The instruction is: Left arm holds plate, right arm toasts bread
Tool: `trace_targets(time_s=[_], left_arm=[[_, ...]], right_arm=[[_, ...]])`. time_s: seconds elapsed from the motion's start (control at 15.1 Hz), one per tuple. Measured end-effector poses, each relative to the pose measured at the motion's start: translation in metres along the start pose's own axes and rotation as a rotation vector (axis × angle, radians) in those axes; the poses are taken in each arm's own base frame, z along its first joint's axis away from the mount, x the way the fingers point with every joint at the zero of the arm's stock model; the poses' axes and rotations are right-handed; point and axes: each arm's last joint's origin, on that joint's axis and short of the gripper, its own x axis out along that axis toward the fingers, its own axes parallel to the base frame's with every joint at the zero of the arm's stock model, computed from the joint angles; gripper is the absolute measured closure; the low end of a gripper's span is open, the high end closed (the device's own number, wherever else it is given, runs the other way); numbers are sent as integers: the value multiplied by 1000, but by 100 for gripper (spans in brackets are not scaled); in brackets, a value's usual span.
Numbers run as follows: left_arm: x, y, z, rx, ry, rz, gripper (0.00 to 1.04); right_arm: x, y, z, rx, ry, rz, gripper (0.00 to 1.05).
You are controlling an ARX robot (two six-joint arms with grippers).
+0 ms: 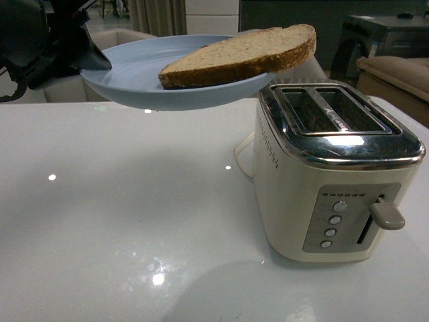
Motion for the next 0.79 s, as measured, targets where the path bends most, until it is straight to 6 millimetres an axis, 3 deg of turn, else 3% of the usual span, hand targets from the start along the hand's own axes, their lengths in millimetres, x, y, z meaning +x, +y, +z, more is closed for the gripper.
trace_targets(time_s=[0.79], left_arm=[[0, 0, 0, 0, 0, 0, 102]], right_arm=[[0, 0, 0, 0, 0, 0, 6]])
